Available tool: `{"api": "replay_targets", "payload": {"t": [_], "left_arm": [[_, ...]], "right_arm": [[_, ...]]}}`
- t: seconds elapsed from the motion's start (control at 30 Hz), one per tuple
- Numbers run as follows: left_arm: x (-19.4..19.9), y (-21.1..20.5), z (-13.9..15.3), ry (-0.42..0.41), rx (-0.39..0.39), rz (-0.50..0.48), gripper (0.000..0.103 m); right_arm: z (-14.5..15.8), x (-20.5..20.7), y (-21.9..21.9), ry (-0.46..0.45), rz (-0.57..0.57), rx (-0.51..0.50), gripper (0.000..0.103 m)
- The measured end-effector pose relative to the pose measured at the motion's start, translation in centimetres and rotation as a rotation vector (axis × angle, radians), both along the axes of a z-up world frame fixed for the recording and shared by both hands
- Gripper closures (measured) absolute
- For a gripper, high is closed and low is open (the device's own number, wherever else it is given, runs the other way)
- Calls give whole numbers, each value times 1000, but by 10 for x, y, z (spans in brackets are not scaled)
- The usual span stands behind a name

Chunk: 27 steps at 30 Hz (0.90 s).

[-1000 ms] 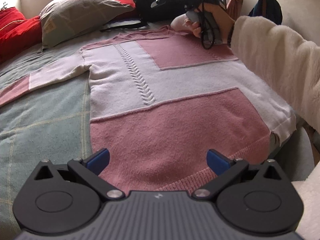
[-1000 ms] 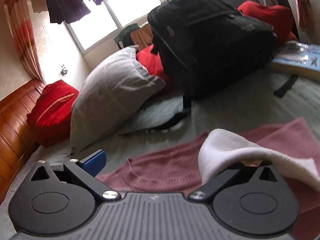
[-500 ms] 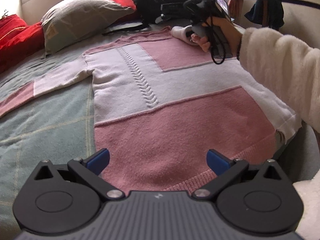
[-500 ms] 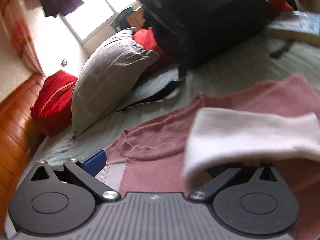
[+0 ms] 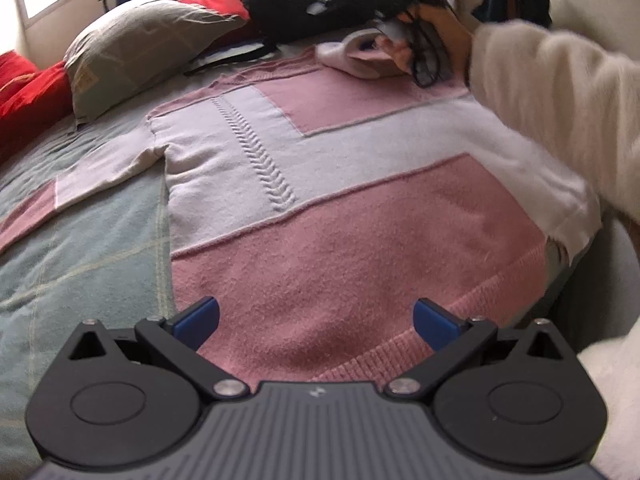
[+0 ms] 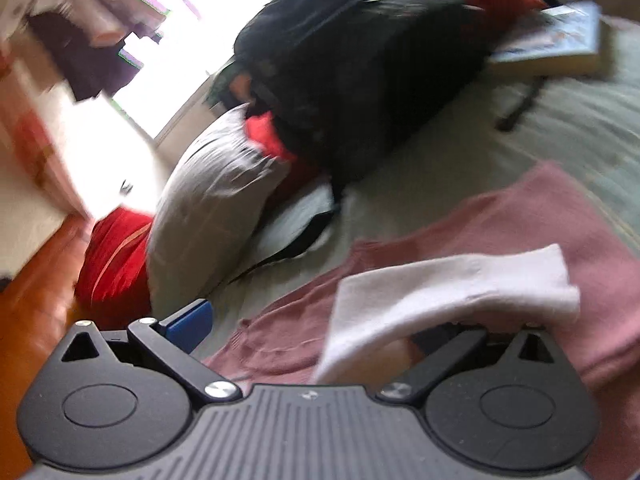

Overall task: Fold clothes
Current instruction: 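Carry the held white sleeve across the sweater body with the right gripper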

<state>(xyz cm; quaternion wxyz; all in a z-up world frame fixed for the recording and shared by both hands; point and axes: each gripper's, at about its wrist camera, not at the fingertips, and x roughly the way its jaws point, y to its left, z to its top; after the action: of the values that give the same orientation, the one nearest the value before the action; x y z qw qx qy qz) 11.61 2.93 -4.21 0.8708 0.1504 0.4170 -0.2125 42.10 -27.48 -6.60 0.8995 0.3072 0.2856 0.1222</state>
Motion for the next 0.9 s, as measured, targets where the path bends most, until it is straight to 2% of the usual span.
{"api": "replay_targets", "payload": {"t": [0.17,0.37,0.73,0.9], "left_arm": [[0,-1,-1,-19,65,-31,1],[-1,3,-3,-14,53,-28,1],[-2,12,-4,-11,41,-7,1],[-2,12,-6,-5,36,-9,1]], "right_arm": [[17,5,46,-14,175,-161,0],[23,0,91,-19,339,-316,0],[19,-1,98,10,359,-314,0],[17,1,99,11,357,-343,0]]}}
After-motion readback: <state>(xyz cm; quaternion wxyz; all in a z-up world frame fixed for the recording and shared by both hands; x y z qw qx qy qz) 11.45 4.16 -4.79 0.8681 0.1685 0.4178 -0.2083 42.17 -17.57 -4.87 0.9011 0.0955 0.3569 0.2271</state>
